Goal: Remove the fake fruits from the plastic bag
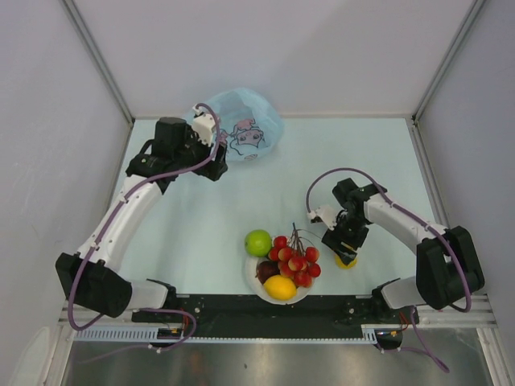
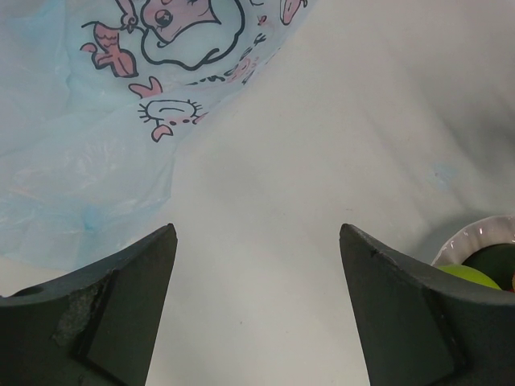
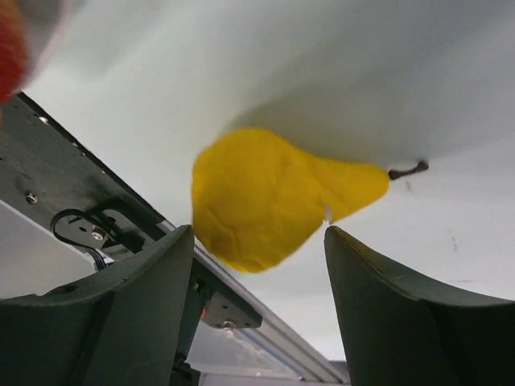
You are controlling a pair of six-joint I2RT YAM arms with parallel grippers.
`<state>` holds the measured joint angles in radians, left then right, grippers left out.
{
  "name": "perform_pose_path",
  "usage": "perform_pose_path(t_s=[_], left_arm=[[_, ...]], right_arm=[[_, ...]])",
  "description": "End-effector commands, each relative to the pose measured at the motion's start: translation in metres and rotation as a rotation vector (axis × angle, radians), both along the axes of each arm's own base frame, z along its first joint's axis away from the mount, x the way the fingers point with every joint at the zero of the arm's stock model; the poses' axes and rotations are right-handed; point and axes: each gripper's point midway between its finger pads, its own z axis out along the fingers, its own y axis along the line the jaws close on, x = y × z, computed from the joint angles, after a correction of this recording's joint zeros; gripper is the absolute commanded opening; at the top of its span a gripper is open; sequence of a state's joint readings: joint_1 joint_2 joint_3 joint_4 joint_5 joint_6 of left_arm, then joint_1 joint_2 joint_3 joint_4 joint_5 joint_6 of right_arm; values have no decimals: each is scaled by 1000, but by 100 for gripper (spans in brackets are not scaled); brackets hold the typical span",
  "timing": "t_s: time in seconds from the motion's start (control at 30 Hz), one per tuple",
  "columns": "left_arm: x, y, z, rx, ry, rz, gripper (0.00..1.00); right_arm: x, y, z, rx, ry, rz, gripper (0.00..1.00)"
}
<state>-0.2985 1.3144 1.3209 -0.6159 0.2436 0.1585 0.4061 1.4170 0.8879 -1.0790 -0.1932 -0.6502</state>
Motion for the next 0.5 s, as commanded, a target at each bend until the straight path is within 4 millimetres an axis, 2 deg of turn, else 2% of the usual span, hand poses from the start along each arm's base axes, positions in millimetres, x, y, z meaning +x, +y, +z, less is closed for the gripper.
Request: perform_pose_path(t_s=[0.0, 0.07, 0.2, 0.33, 0.37, 0.43, 0.47], left_arm=[[11, -1, 7, 3, -3, -8, 88], [13, -1, 5, 16, 9, -6, 88], [22, -2, 12, 35, 1, -12, 88], [29, 3, 6, 85, 10, -11, 88], [31, 5, 4, 97, 10, -7, 88], [33, 8, -2, 127, 17, -9, 88], [34, 10, -3, 143, 16, -7, 88]], right_arm=[[15, 25, 15, 147, -103, 78, 71], [17, 27, 11, 151, -102, 102, 71], [20, 22, -3, 113, -60, 129, 65], [17, 20, -7, 115, -35, 154, 58], [18, 22, -7, 128, -36, 151, 51], [24, 25, -5, 151, -66, 151, 42], [27, 26, -3, 157, -88, 158, 35]])
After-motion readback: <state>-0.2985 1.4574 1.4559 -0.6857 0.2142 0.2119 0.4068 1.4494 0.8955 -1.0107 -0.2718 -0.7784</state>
